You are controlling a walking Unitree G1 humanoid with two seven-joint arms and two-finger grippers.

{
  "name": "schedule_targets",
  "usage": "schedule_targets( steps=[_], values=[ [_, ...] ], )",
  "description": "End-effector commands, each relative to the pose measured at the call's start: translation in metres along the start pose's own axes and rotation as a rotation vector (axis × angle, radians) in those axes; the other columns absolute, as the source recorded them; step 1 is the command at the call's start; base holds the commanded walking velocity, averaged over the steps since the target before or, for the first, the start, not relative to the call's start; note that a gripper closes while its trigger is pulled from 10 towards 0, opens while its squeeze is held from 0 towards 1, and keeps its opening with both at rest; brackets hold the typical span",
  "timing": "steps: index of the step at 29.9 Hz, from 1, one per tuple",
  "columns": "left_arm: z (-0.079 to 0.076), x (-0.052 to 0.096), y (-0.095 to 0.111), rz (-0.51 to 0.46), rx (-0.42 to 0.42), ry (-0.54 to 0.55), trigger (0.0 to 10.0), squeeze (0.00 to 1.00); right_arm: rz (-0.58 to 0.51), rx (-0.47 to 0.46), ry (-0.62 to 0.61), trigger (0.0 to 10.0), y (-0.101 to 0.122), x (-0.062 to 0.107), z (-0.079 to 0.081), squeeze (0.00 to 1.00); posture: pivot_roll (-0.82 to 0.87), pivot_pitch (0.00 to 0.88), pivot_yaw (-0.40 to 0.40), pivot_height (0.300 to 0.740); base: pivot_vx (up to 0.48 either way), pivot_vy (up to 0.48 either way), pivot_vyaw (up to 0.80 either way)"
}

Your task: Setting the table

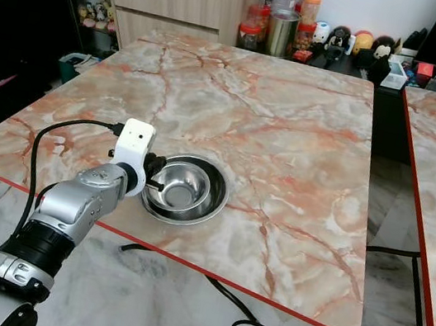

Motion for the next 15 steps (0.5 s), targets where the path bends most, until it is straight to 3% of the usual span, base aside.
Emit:
schedule_targets(
  steps=[1,2,4,5,7,8,9,10,11,12,14,15],
  values=[
    [-0.001,0.003,0.014,-0.069,-0.04,-0.001,10.0,0.0,0.002,0.011,0.008,10.0,0.0,0.0,0.003,0.0,-0.01,0.025,0.052,0.74,0.0,0.0,0.0],
    [0.003,0.005,0.026,-0.159,-0.041,0.033,10.0,0.0,0.002,0.009,0.008,10.0,0.0,0.0,0.003,0.0,-0.01,0.025,0.052,0.74,0.0,0.0,0.0],
    [0.005,0.005,0.029,-0.183,-0.041,0.043,10.0,0.0,0.002,0.009,0.008,10.0,0.0,0.0,0.003,0.0,-0.01,0.025,0.052,0.74,0.0,0.0,0.0],
    [0.014,0.009,0.035,-0.248,-0.049,0.108,10.0,0.0,0.001,0.008,0.008,10.0,0.0,0.0,0.003,0.0,-0.01,0.024,0.054,0.74,0.0,0.0,0.0],
    [0.028,0.012,0.033,-0.274,-0.049,0.189,10.0,0.0,-0.002,0.003,0.008,10.0,0.001,0.0,0.004,0.0,-0.01,0.025,0.055,0.74,0.0,0.0,0.0],
    [0.041,0.015,0.027,-0.278,-0.053,0.25,10.0,0.0,-0.006,-0.005,0.008,10.0,0.001,0.0,0.004,0.0,-0.01,0.023,0.057,0.74,0.0,0.0,0.0],
    [0.064,0.023,0.016,-0.276,-0.021,0.352,10.0,0.0,-0.011,-0.013,0.008,10.0,0.001,0.0,0.004,0.0,-0.01,0.025,0.057,0.74,0.0,0.0,0.0],
    [0.064,0.023,0.016,-0.276,-0.021,0.352,10.0,0.0,-0.011,-0.013,0.008,10.0,0.001,0.0,0.004,0.0,-0.01,0.025,0.057,0.74,0.0,0.0,0.0],
    [0.082,0.03,0.008,-0.272,-0.017,0.433,10.0,0.0,-0.014,-0.018,0.008,10.0,0.001,0.0,0.004,0.0,-0.01,0.025,0.057,0.74,0.0,0.0,0.0],
    [0.087,0.032,0.005,-0.274,-0.026,0.457,10.0,0.0,-0.015,-0.02,0.008,10.0,0.001,0.0,0.004,0.0,-0.01,0.025,0.057,0.74,0.0,0.0,0.0],
    [0.117,0.047,-0.01,-0.232,-0.089,0.62,10.0,0.0,-0.015,-0.02,0.008,10.0,0.001,0.0,0.004,0.0,-0.01,0.026,0.057,0.74,0.0,0.0,0.0],
    [0.143,0.062,-0.027,-0.183,-0.078,0.748,10.0,0.0,-0.016,-0.022,0.008,10.0,0.001,0.0,0.004,0.0,0.0,0.026,0.056,0.74,0.0,0.0,0.0]
  ],
)
Point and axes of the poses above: a point about 5 cm out from each wrist's last joint towards the gripper, its own x axis pointing back from the gripper into the wrist, its own y axis along the axis of the wrist's last joint, z = x × y, the point moved 3 cm from there along -x, pointing out of the wrist towards the gripper, and after that the axes turned 12 degrees about -x, right-handed, at the moved point
